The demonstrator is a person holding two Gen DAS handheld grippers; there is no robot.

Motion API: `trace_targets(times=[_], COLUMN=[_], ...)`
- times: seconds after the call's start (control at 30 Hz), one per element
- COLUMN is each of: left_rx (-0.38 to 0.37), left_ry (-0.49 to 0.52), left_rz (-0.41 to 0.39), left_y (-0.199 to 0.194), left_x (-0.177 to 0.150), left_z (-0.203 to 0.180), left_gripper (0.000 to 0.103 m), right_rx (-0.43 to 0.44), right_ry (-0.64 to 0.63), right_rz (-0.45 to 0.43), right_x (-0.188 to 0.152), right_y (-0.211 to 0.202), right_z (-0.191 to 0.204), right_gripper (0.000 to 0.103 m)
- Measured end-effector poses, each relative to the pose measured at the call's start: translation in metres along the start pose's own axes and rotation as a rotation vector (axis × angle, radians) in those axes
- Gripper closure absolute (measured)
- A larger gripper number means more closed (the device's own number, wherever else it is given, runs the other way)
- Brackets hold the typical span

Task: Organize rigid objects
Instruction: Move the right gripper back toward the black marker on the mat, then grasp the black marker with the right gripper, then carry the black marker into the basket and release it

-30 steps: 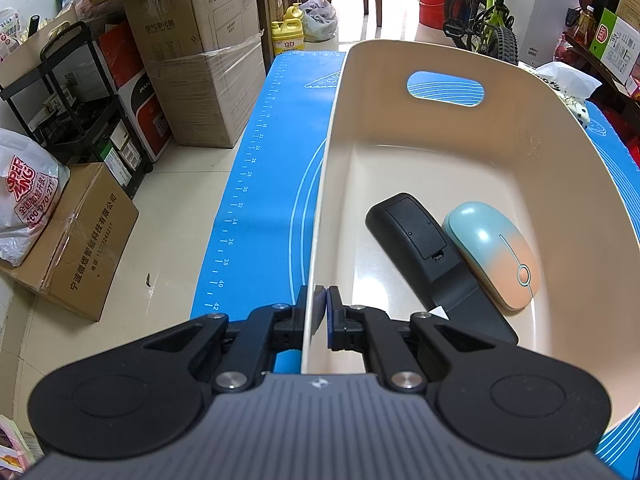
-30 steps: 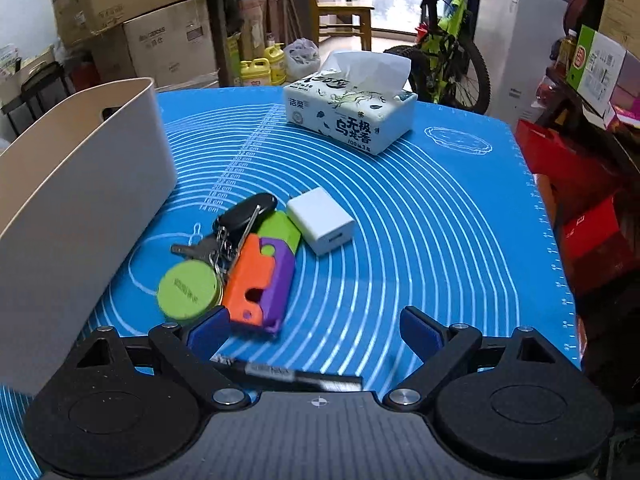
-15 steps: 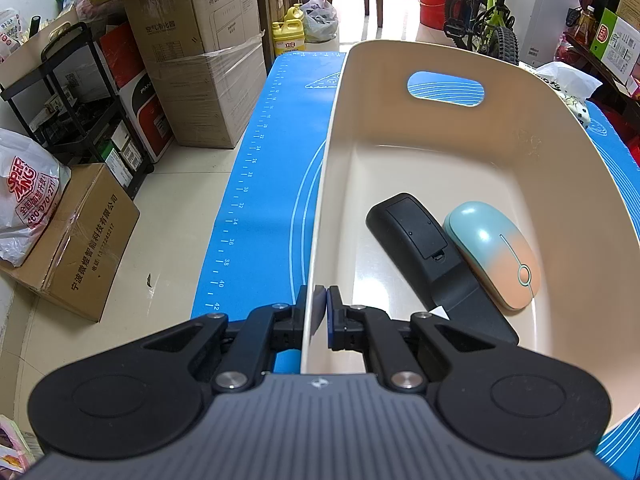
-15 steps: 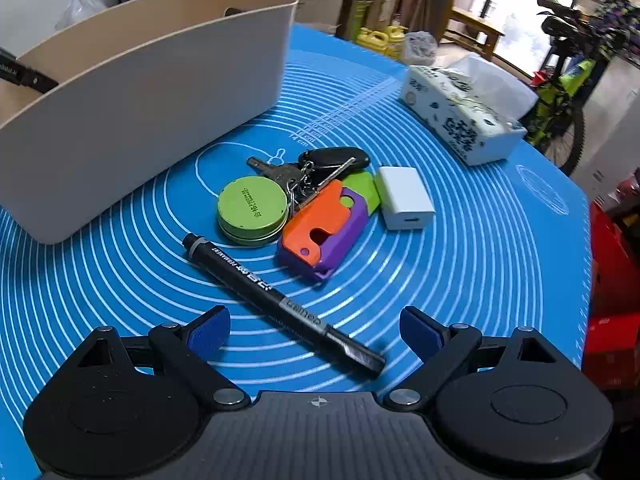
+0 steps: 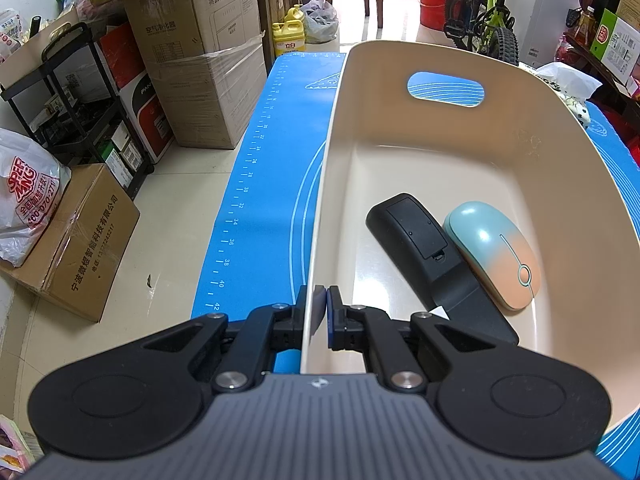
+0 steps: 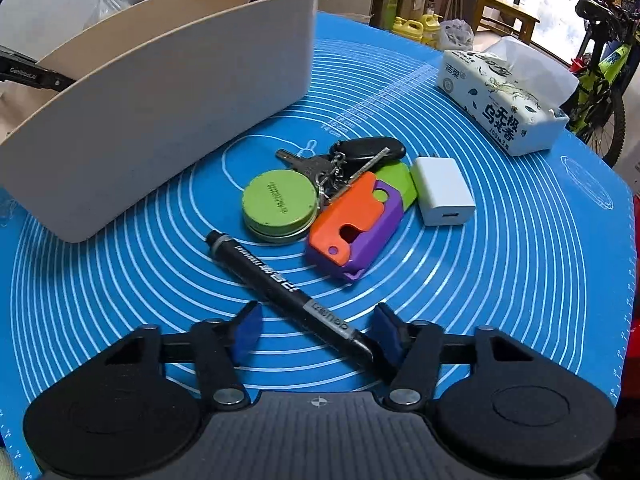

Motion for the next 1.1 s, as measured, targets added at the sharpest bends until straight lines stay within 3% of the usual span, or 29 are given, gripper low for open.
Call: trace_targets(times=[0.07,0.17,0.3,1.1], left_rx=[0.000,0.000,0.000,-0.001], left_ry=[-0.002,-0.003,-0.002,-0.004], left_rz=[0.000,0.000,0.001,-0.001], left_y=[0.000,-0.001,-0.001,0.000], left_x=[0.000,0.001,0.000,0.000], left_z=[0.000,0.000,0.000,0.000], left_gripper=[0.095,0.095,0.095,0.095], right_rx=[0.001,-0.018,0.026,0.054], right_ry=[-0.006,-0.021,-0.037,-0.037], right_rz=[-0.007,-0.017,-0.044,-0.161], right_x=[0.001,0.000,-0.003,-0.001], right_y=[-0.002,-0.004,-0.011,-0.049], right_z=[0.005,0.012,0.024,0.037], right_gripper=[0.065,0.070,0.076,0.080])
Point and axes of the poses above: each gripper's, at about its wrist camera, not at the fingertips, and y roughly the way its jaws point, z to its left, x to its top, the point moved 9 cm from there along y, roughly the way its jaws point, and after that the axes turned 9 degrees about z, right-handed, at the moved point
